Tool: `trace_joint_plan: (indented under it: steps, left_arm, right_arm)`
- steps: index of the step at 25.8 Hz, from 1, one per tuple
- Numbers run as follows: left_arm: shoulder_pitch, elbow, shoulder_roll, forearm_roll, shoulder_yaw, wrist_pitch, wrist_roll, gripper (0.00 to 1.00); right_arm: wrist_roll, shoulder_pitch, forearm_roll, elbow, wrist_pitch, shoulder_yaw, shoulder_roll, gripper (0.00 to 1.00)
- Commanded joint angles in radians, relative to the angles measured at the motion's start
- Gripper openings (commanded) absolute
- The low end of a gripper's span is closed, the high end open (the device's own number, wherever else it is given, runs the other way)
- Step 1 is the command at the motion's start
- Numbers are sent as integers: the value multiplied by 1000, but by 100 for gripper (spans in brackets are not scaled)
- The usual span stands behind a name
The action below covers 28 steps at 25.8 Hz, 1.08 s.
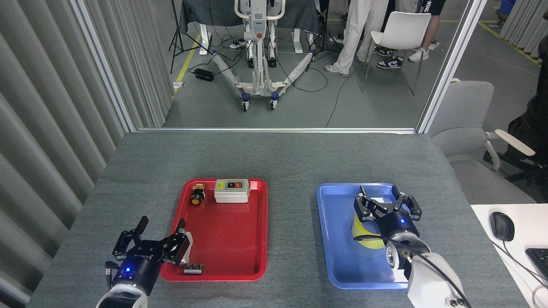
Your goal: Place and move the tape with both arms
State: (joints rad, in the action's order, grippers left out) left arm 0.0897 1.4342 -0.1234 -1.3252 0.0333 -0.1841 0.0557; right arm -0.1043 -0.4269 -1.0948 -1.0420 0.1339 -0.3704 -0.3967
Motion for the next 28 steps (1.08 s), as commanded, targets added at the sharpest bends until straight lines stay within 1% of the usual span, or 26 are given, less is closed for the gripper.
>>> trace_joint_plan:
  steps: [1, 3, 5, 7, 8, 9, 11, 12, 14, 18, 20, 24, 26, 28]
  left_arm:
    - [1, -5, -1, 4, 3, 2, 0, 100]
    - [-2, -5, -1, 9, 7, 0, 1, 100]
    - [-2, -11, -2, 14, 8, 0, 1, 100]
    - [-2, -23, -2, 15, 8, 2, 1, 100]
    - [-2, -29, -4, 15, 10, 0, 1, 100]
    - [-2, -31, -4, 15, 10, 0, 1, 100]
    - [-2, -31, -5, 15, 10, 0, 1, 100]
    - [-2, -31, -5, 15, 11, 0, 1, 100]
    - [-2, -31, -4, 15, 16, 0, 3, 100]
    - [-1, -31, 2, 17, 20, 3, 16, 100]
    - [-2, -29, 5, 21, 31, 14, 50, 100]
    - [-2, -32, 10, 107, 40, 23, 130, 100]
    - [-2, -32, 7, 139, 40, 23, 127, 100]
    - [-2, -32, 5, 139, 40, 21, 125, 100]
  right_arm:
    - [-184, 142, -65, -113, -115, 119, -37, 97]
    - [-183, 212, -66, -170, -186, 211, -28, 98]
    - [-181, 292, -69, -243, -214, 275, -14, 99]
    - [-176, 358, -73, -325, -208, 337, 35, 99]
    - [-166, 396, -85, -359, -203, 367, 59, 99]
    - [-147, 428, -114, -389, -200, 392, 75, 99]
    - [-106, 467, -185, -443, -180, 432, 96, 99]
    - [-91, 481, -200, -463, -165, 439, 113, 99]
    - [-68, 496, -211, -486, -145, 444, 122, 99]
    - [-60, 516, -211, -486, -145, 442, 101, 99]
    - [-60, 533, -211, -486, -142, 442, 88, 99]
    - [-60, 540, -211, -487, -139, 446, 88, 99]
    - [-61, 563, -209, -494, -143, 441, 87, 99]
    - [-61, 570, -208, -500, -146, 439, 87, 99]
